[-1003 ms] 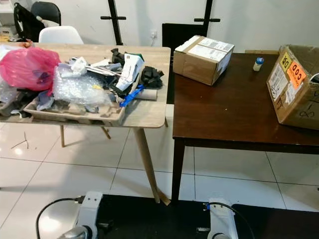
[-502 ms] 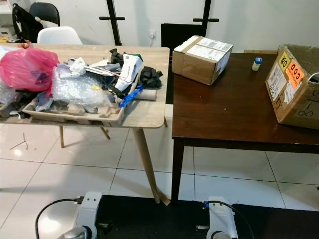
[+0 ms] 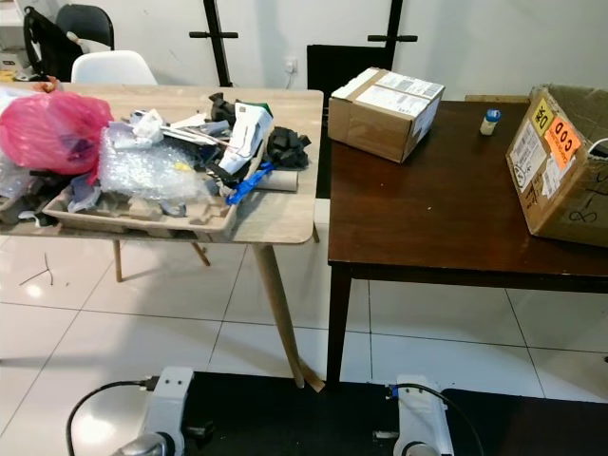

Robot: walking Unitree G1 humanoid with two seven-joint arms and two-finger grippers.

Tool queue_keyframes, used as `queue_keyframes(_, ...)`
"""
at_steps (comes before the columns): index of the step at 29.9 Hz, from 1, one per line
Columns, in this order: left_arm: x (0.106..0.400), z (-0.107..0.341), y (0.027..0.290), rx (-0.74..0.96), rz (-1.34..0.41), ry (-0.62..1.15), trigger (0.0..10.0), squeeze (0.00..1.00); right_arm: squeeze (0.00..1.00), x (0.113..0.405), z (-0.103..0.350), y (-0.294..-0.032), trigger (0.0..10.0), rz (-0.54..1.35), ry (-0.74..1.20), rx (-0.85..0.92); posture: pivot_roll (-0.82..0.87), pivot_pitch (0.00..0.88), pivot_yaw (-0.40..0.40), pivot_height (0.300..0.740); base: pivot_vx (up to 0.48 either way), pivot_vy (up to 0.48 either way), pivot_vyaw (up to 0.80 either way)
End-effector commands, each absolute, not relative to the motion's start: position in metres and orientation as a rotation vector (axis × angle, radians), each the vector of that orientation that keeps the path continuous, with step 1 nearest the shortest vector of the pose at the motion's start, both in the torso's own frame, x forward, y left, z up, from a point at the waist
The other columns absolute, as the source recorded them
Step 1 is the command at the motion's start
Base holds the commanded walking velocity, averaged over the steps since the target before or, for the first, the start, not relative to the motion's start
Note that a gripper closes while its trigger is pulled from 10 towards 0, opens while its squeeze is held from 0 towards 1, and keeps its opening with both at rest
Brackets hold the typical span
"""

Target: Picking trash to rubbish bin

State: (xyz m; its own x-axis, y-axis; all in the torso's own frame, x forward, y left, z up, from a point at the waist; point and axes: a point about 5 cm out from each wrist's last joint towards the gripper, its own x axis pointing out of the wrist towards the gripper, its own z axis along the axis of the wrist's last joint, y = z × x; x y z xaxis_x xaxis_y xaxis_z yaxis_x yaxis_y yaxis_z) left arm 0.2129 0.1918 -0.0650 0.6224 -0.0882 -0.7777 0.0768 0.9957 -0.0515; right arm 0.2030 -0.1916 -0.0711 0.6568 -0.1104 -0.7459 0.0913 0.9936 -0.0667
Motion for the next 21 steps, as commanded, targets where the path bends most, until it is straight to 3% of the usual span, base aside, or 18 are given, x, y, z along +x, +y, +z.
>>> queue_keyframes(1,0.2090,-0.0680,0.1900,-0.009,-0.105,0.917,10.0,0.00,0.00,0.1981,-0.0745,-0.1892,10.0,-0.115,0.868,-0.014,-0.02,0.097,0.026,0.740,0.000,0.000,0.00)
queue_keyframes(21,0.2124,-0.0662,0.1897,-0.017,-0.107,0.908,10.0,0.00,0.00,0.1996,-0.0739,-0.1891,10.0,-0.117,0.866,-0.011,-0.02,0.095,0.027,0.740,0.431,0.000,0.00)
